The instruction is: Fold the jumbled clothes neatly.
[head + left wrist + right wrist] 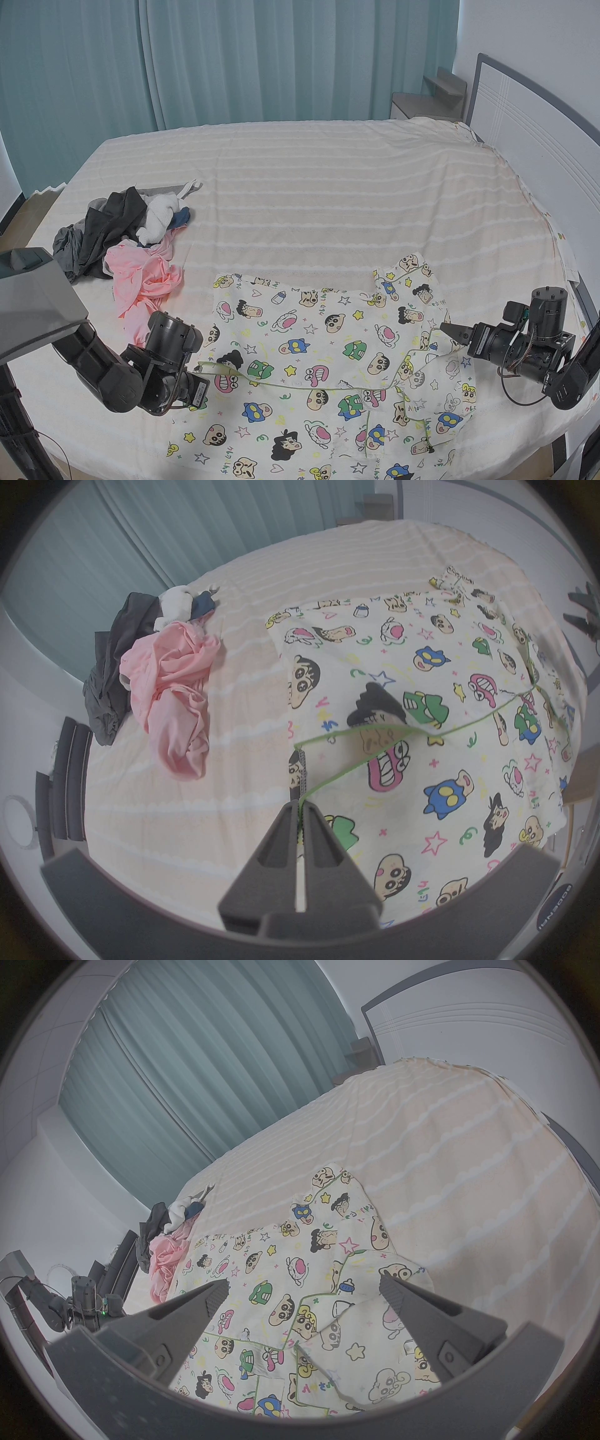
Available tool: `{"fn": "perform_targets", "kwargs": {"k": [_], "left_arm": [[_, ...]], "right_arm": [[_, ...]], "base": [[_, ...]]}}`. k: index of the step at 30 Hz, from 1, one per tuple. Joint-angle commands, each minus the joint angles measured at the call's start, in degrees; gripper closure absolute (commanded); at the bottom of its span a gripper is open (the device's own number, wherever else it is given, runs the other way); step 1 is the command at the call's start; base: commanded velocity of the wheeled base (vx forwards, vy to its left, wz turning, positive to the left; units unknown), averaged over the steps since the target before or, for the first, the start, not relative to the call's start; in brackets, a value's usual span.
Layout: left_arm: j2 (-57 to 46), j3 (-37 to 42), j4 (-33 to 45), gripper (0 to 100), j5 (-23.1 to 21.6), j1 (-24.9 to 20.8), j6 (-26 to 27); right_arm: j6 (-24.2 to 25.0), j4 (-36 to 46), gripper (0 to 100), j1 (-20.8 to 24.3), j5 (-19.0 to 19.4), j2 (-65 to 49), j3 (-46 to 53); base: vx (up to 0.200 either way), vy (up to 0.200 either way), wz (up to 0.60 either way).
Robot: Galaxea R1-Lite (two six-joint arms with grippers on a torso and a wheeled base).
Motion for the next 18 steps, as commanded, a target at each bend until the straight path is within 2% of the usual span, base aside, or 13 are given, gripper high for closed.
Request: {"fn": "perform_targets", "kwargs": {"k": [1,6,9,18], "left_arm": [[1.78,-0.25,-2.43,100,-1.33,1.28,0.25],[4.68,-0.60,-9.20,100,-2.21,2.07,1.21],[5.03,-0.16,-9.46,100,-2.12,2.60,2.88],[5.74,0.19,-9.37,100,-1.86,4.00,2.80]], "right_arm": [[-0.01,-0.04,0,0.02,-0.07,0.24,0.00],[-0.01,-0.04,0,0.02,0.02,0.15,0.70],[-0.01,-0.04,0,-0.33,-0.07,0.15,0.79],[-0.10,-0.13,0,-1.21,-0.16,-0.11,0.79]], "base": [[0.000,0.000,0.00],[0.000,0.000,0.00],[0.000,0.000,0.00],[0.000,0.000,0.00]]}}
